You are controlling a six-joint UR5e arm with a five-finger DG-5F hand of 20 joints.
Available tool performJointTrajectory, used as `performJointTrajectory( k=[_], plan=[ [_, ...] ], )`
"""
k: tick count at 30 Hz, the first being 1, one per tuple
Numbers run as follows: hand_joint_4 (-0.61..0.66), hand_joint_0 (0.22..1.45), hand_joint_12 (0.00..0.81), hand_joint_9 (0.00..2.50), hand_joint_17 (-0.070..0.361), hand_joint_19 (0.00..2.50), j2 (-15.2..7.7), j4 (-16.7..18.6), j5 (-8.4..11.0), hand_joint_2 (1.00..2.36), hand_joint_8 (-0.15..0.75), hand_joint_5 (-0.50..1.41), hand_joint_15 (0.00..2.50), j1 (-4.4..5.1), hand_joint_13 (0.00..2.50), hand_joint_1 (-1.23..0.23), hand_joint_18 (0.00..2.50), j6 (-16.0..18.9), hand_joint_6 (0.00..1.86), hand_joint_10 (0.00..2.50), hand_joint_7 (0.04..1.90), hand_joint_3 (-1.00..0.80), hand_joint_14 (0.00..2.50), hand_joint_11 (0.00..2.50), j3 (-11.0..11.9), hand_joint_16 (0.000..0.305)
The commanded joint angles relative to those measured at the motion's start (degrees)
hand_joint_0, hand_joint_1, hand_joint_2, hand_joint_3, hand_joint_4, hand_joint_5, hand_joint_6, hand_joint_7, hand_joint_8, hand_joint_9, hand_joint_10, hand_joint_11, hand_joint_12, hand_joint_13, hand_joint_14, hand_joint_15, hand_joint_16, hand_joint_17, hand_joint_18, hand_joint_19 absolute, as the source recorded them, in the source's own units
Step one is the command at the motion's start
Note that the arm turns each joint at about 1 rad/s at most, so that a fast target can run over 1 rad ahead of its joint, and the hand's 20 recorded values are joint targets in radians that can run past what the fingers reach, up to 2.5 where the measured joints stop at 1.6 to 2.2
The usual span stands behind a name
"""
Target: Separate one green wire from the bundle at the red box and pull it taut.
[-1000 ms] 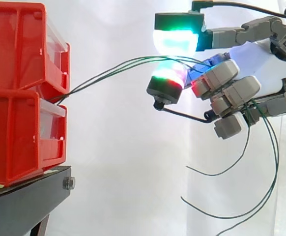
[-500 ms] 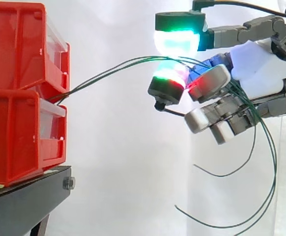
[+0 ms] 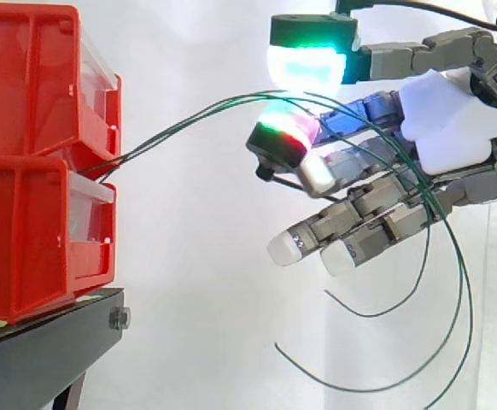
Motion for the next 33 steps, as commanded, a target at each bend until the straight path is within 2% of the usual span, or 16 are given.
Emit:
performJointTrajectory(
  k=[1, 4, 8, 18, 25, 28, 33],
  plan=[
    [-0.09, 0.57, 0.391, 0.83, 0.122, 0.39, -0.03, 0.03, 0.0, 1.02, 0.238, -0.13, 0.24, -0.03, 0.45, -0.73, 0.46, -0.33, 0.86, 0.02, 1.21, -0.11, 0.01, 0.54, -0.09, 0.054],
    [-0.03, 0.57, 0.368, 0.81, 0.112, 0.41, 0.05, 0.03, 0.0, 1.02, 0.221, -0.14, 0.26, -0.03, 0.44, -0.72, 0.41, -0.94, 0.85, 0.02, 1.25, -0.16, 0.01, 0.59, -0.09, 0.05],
    [0.04, 0.56, 0.378, 0.83, 0.114, 0.41, 0.05, 0.03, 0.0, 1.02, 0.231, -0.14, 0.27, 0.06, 0.45, -0.69, 0.42, -1.12, 0.85, 0.02, 1.23, -0.26, 0.01, 0.61, 0.0, 0.051],
    [0.06, 0.52, 0.396, 0.88, 0.122, 0.45, -0.03, 0.03, 0.09, 1.0, 0.251, -0.14, 0.3, 0.23, 0.51, -0.57, 0.47, -1.12, 0.85, 0.02, 1.2, -0.49, 0.01, 0.65, -0.09, 0.054],
    [0.07, 0.51, 0.406, 0.9, 0.126, 0.47, -0.03, 0.03, 0.09, 1.0, 0.258, -0.14, 0.33, 0.32, 0.55, -0.55, 0.5, -1.12, 0.84, 0.02, 1.19, -0.5, 0.01, 0.68, -0.17, 0.056],
    [0.08, 0.53, 0.401, 0.91, 0.123, 0.48, -0.03, 0.03, 0.35, 1.0, 0.254, -0.14, 0.34, 0.41, 0.57, -0.61, 0.51, -1.12, 0.84, 0.02, 1.2, -0.5, 0.02, 0.7, -0.17, 0.055],
    [0.08, 0.58, 0.386, 0.93, 0.118, 0.5, -0.03, 0.03, 0.44, 1.01, 0.245, -0.13, 0.36, 0.5, 0.58, -0.69, 0.51, -1.12, 0.85, 0.02, 1.25, -0.36, 0.01, 0.74, -0.17, 0.052]
  ],
)
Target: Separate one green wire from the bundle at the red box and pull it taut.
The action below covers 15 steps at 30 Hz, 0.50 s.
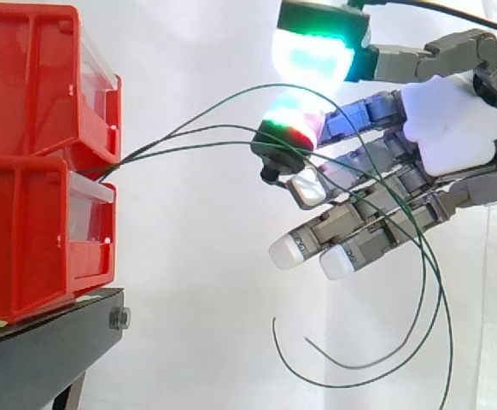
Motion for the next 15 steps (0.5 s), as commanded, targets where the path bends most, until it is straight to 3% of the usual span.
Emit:
performJointTrajectory(
  k=[1, 15],
  plan=[
    [0.07, 0.57, 0.385, 0.93, 0.118, 0.49, -0.03, 0.0, 0.0, 1.01, 0.247, -0.13, 0.36, 0.07, 0.58, -0.71, 0.52, 0.0, 0.86, 0.02, 1.25, -0.32, 0.01, 0.74, -0.01, 0.052],
    [-0.03, 0.57, 0.4, 1.03, 0.125, 0.49, -0.03, 0.0, 0.09, 1.02, 0.255, -0.11, 0.39, 0.07, 0.66, -0.76, 0.62, 0.0, 0.88, 0.02, 1.23, -0.11, 0.01, 0.76, -0.01, 0.056]
  ],
)
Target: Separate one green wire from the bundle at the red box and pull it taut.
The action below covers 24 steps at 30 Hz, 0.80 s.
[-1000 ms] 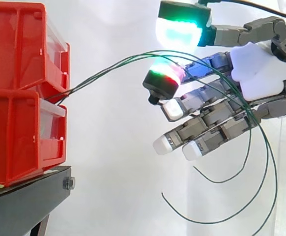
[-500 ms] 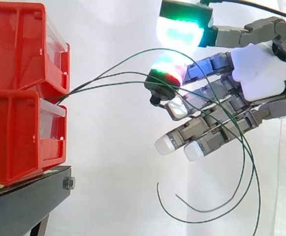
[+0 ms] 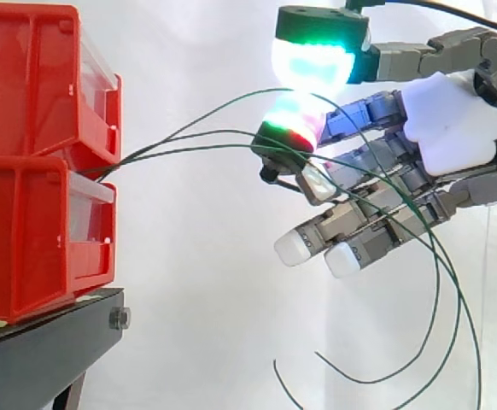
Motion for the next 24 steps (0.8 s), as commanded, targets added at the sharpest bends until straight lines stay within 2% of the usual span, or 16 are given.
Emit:
performJointTrajectory(
  k=[1, 14, 22, 24],
  plan=[
    [-0.04, 0.57, 0.401, 1.05, 0.125, 0.49, 0.05, 0.0, 0.0, 1.02, 0.256, -0.11, 0.39, 0.02, 0.67, -0.76, 0.62, 0.0, 0.88, 0.02, 1.23, -0.1, 0.01, 0.76, -0.08, 0.056],
    [-0.08, 0.57, 0.407, 1.07, 0.129, 0.44, -0.04, 0.09, 0.0, 1.02, 0.248, -0.09, 0.33, -0.07, 0.65, -0.78, 0.65, 1.06, 0.87, 0.02, 1.24, -0.06, 0.01, 0.68, -0.08, 0.057],
    [-0.09, 0.57, 0.4, 0.99, 0.128, 0.38, 0.05, 0.53, 0.09, 1.02, 0.234, -0.09, 0.26, -0.07, 0.58, -0.78, 0.57, 5.27, 0.86, 0.02, 1.22, -0.06, 0.01, 0.52, -0.17, 0.057],
    [-0.09, 0.57, 0.397, 0.98, 0.128, 0.37, -0.04, 0.79, 0.0, 1.02, 0.231, -0.09, 0.25, 0.02, 0.57, -0.78, 0.56, 6.33, 0.86, 0.02, 1.22, -0.06, 0.01, 0.49, -1.23, 0.057]
  ],
)
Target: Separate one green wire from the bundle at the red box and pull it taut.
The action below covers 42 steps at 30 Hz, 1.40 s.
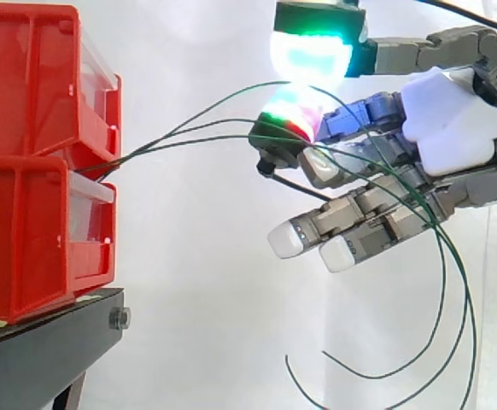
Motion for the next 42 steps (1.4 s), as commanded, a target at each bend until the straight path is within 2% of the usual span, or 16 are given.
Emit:
performJointTrajectory(
  k=[1, 8, 17, 20, 24, 30, 37, 42],
  plan=[
    [-0.09, 0.57, 0.398, 0.97, 0.129, 0.36, -0.03, 0.59, -0.13, 1.02, 0.233, -0.09, 0.24, 0.13, 0.56, -0.78, 0.56, 1.94, 0.86, 0.01, 1.22, -0.06, 0.01, 0.47, -1.56, 0.057],
    [-0.1, 0.57, 0.396, 0.94, 0.13, 0.32, 0.06, 5.51, 0.05, 1.01, 0.227, -0.09, 0.21, 0.39, 0.52, -0.79, 0.51, 4.67, 0.85, 0.01, 1.23, -0.06, 0.01, 0.4, -4.55, 0.058],
    [-0.1, 0.56, 0.399, 0.89, 0.131, 0.24, -0.03, 6.04, -0.04, 1.01, 0.22, -0.08, 0.15, 0.57, 0.45, -0.79, 0.43, 6.25, 0.85, 0.01, 1.23, -0.05, 0.01, 0.32, -6.3, 0.058],
    [-0.1, 0.56, 0.401, 0.89, 0.132, 0.22, 0.06, 7.18, -0.13, 1.01, 0.22, -0.08, 0.15, 0.83, 0.45, -0.79, 0.41, 7.83, 0.85, 0.01, 1.24, -0.05, 0.01, 0.32, -8.24, 0.059],
    [-0.11, 0.56, 0.402, 0.89, 0.133, 0.22, -0.03, 10.79, -0.04, 1.01, 0.219, -0.08, 0.16, 1.18, 0.44, -0.79, 0.41, 10.12, 0.84, 0.01, 1.25, -0.05, 0.01, 0.32, -11.4, 0.059],
    [-0.11, 0.56, 0.404, 0.91, 0.136, 0.23, -0.03, 14.57, -0.04, 1.01, 0.221, -0.08, 0.16, 1.53, 0.46, -0.8, 0.42, 9.94, 0.84, 0.01, 1.25, -0.04, 0.01, 0.34, -13.95, 0.06],
    [-0.11, 0.56, 0.406, 0.94, 0.137, 0.23, -0.03, 16.41, -0.13, 1.01, 0.222, -0.08, 0.17, 1.88, 0.47, -0.8, 0.43, 8.01, 0.84, 0.01, 1.25, -0.04, 0.01, 0.36, -16.41, 0.061],
    [-0.11, 0.57, 0.406, 0.94, 0.138, 0.24, -0.03, 19.4, -0.04, 1.01, 0.219, -0.08, 0.17, 1.97, 0.48, -0.8, 0.44, 8.01, 0.84, 0.01, 1.25, -0.04, 0.01, 0.38, -18.7, 0.061]
  ],
)
